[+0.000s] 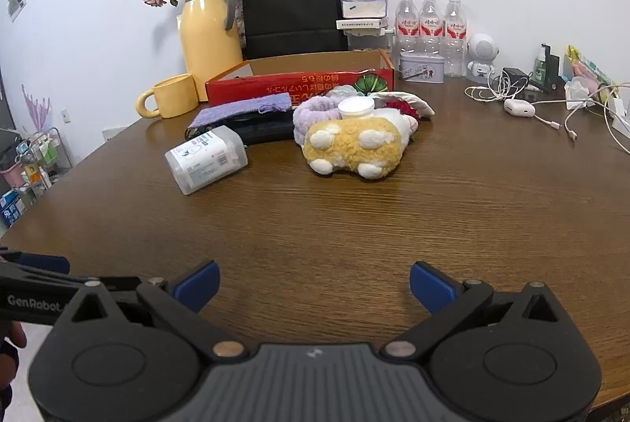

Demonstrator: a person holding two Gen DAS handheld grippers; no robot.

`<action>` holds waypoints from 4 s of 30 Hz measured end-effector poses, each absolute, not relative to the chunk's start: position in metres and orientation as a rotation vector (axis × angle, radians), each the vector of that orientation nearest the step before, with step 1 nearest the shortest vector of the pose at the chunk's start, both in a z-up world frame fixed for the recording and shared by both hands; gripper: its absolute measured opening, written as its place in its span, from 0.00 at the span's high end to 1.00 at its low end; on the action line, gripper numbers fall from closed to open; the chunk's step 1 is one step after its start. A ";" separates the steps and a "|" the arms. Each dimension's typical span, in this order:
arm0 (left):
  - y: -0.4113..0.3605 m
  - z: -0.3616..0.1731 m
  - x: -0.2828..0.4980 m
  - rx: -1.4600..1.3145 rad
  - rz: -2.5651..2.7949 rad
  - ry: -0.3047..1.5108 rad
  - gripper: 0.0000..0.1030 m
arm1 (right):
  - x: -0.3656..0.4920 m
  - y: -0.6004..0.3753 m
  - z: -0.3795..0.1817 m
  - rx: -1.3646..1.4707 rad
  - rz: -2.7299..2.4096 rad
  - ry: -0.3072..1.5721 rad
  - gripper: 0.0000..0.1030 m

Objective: Organize objects

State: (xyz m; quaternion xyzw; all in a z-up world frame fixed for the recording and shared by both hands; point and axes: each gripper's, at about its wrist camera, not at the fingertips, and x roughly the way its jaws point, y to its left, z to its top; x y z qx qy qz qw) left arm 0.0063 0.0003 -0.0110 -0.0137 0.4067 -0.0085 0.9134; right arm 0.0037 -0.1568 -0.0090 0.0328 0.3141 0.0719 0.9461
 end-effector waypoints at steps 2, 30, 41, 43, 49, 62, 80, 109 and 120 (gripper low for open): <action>0.001 -0.011 0.006 -0.029 -0.016 0.835 0.00 | 0.003 -0.157 -0.008 0.065 0.145 0.635 0.00; -0.001 -0.012 0.007 -0.015 -0.020 0.836 0.00 | 0.006 -0.155 -0.012 0.046 0.135 0.655 0.00; 0.002 -0.010 0.010 -0.031 -0.024 0.836 0.00 | 0.007 -0.155 -0.011 0.046 0.141 0.656 0.00; 0.004 -0.010 0.014 -0.040 -0.031 0.820 0.00 | 0.009 -0.155 -0.011 0.044 0.146 0.651 0.00; 0.005 0.004 0.013 -0.020 -0.063 0.560 0.00 | 0.015 -0.173 -0.004 0.181 0.125 0.507 0.00; 0.015 -0.008 0.102 0.007 -0.084 0.547 0.00 | 0.098 -0.178 0.004 0.083 0.116 0.477 0.13; -0.007 -0.030 0.150 0.093 -0.237 0.675 0.31 | 0.189 -0.192 -0.018 0.123 0.085 0.570 0.21; -0.028 -0.020 0.133 0.143 -0.284 0.748 0.35 | 0.133 -0.214 -0.013 0.079 0.148 0.714 0.57; 0.016 0.120 0.303 0.072 -0.182 0.498 0.35 | 0.259 -0.198 0.118 -0.002 0.293 0.338 0.57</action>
